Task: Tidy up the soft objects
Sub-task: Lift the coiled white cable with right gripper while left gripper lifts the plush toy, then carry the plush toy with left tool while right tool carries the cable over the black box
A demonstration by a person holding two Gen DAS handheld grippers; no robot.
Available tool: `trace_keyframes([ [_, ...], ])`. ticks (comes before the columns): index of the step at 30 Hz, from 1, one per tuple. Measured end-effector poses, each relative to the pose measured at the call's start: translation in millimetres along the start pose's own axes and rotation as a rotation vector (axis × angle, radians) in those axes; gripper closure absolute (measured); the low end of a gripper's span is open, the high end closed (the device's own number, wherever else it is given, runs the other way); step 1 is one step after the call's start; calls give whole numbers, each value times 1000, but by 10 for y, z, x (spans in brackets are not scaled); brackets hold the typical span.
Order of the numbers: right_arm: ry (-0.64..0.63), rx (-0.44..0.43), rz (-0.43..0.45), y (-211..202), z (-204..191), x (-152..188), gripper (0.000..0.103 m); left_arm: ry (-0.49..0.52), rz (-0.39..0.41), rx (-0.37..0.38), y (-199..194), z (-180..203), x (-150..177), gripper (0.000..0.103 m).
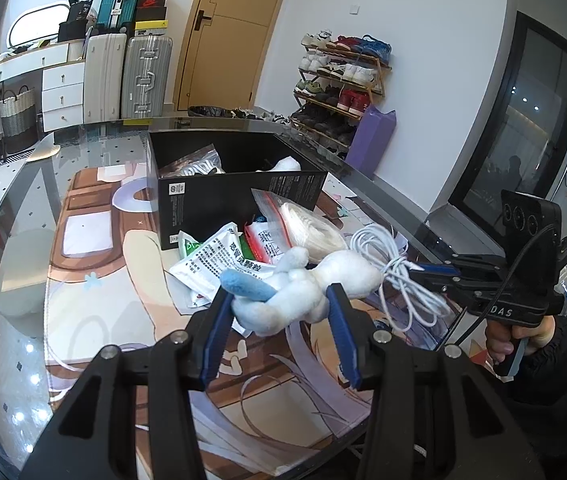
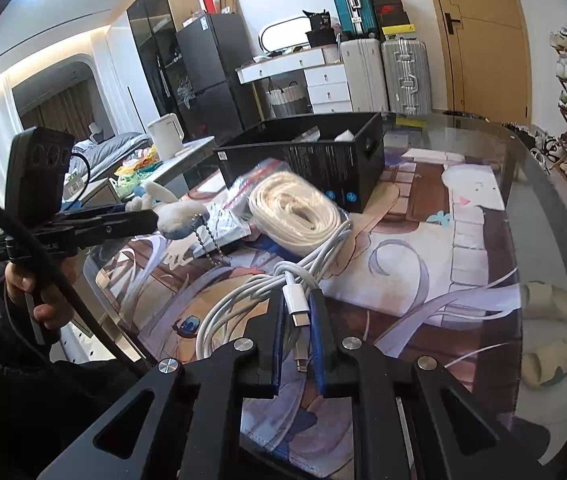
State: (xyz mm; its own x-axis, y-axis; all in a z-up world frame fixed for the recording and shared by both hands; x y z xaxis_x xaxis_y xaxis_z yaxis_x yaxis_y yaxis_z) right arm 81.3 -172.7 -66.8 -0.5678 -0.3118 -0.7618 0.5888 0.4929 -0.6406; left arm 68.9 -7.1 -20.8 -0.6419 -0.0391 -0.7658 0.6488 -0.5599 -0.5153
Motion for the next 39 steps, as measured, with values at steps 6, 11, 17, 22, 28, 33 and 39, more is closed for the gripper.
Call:
trace_keyframes([
  [6, 7, 4, 64, -204, 52, -142, 91, 8, 19, -10, -36, 31, -57, 57],
  [11, -2, 2, 110, -306, 33, -322, 91, 16, 38, -20, -43, 37, -167, 57],
  [17, -19, -11, 154, -358, -23, -570, 91, 24, 61, -50, -12, -5, -329, 57],
  [22, -21, -30, 177, -358, -62, -748, 91, 19, 83, -94, -8, -92, -466, 57],
  [28, -22, -56, 189, -300, -109, -953, 91, 27, 106, -161, 14, -184, -657, 57],
  [33, -18, -79, 186, -202, -134, -1088, 91, 46, 123, -203, 41, -239, -798, 57],
  [39, -17, -94, 174, -73, -155, -1207, 91, 52, 135, -251, 77, -344, -929, 57],
])
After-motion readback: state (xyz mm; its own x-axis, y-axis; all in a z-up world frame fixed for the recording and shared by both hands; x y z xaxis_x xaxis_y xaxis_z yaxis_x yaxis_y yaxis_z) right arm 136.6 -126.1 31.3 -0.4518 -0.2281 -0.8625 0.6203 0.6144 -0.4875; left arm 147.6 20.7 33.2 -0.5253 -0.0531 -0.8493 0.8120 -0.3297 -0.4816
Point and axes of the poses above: each gripper's, at about its wrist camera, not at the fingertips, and y roughly the way its jaws point, z to its right, x to its underside, the point moved 8 cm from there along y, roughly the way its jaws point, and after that the axes turned 12 degrees about x, right-handed, at the moved point
